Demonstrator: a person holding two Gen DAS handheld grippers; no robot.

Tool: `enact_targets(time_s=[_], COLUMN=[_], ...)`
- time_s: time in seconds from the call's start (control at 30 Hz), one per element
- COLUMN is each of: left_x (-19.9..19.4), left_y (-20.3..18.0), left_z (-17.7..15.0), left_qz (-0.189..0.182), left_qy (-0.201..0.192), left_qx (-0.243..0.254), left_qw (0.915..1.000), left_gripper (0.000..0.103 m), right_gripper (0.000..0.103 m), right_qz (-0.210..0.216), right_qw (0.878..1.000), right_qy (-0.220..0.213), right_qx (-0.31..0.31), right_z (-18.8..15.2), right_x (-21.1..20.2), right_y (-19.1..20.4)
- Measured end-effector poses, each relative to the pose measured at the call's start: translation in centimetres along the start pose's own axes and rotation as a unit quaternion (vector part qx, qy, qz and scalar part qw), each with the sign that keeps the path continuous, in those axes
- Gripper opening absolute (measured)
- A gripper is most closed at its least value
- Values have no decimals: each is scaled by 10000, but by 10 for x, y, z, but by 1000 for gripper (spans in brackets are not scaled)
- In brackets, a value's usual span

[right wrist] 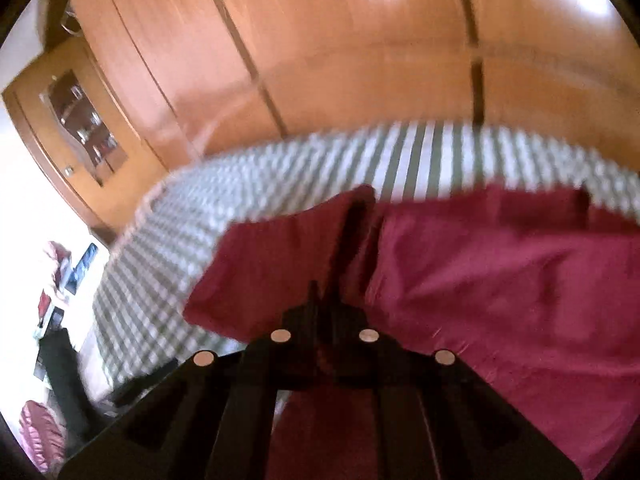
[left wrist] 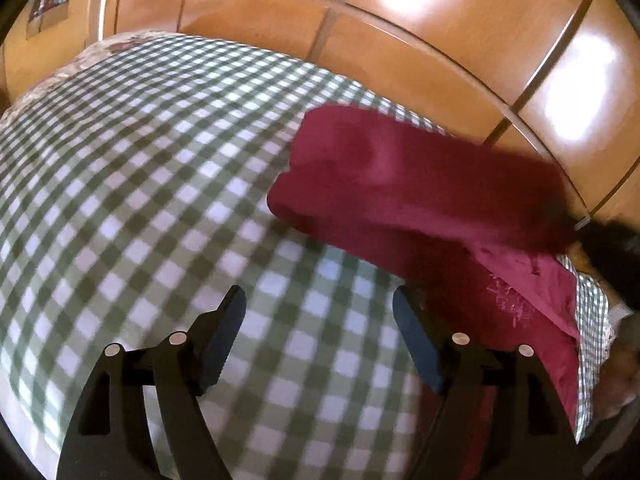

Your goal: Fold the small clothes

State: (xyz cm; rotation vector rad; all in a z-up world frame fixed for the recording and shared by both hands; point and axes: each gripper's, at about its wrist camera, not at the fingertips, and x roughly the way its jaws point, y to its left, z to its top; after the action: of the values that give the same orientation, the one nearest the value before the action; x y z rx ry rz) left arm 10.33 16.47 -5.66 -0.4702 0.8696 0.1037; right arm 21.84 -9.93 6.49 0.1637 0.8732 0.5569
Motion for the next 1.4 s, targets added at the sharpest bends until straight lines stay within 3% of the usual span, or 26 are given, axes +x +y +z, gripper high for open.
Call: enact_targets(time_s=[0.23,0.4,0.53,0.7,0.77,0.93,1.07,1.13,1.2,1.3,1.4], left_x=[28,48,61,68,70,61,35,23,13,10,20], left_y=[-36,-64,-73,-81,-83,-79,-79,-83,-93,-112,-129], left_z=[12,18,12,-1,-2,-2,-2,3,10,21,28], left_qz=[136,483,589,720,726,569,411,202,50,-128,-243], left_qy=[160,241,392,434,444,501,184,36,-170,-373,-364], left_qx=[14,263,413,746,804,767,842,930,1069,1385,1571], left_qw=[9998,9982,9966,9937,9931,9942,9954,9955,9941,9896,9866], left_gripper=[75,75,75,75,75,75,75,75,75,75,75], right_gripper=[4,4,4,4,4,4,6,12,24,36,44], right_qz=[-491,-1155,-1751,-2262,-2291,-2349,-2539,-2564,-2590,-2672,-2510], right_qw=[9948,9857,9758,9594,9557,9513,9473,9467,9449,9435,9527], right_qy=[-875,-1164,-956,-113,12,-179,-164,-142,-229,-575,-662], right_qx=[-178,393,898,1683,1845,1987,1948,1945,1986,1875,1583], right_z=[22,17,-7,-67,-83,-93,-95,-98,-99,-92,-82], right_x=[-80,-122,-121,-81,-71,-75,-87,-93,-103,-117,-117], right_y=[-39,-120,-184,-256,-264,-260,-260,-259,-257,-245,-227])
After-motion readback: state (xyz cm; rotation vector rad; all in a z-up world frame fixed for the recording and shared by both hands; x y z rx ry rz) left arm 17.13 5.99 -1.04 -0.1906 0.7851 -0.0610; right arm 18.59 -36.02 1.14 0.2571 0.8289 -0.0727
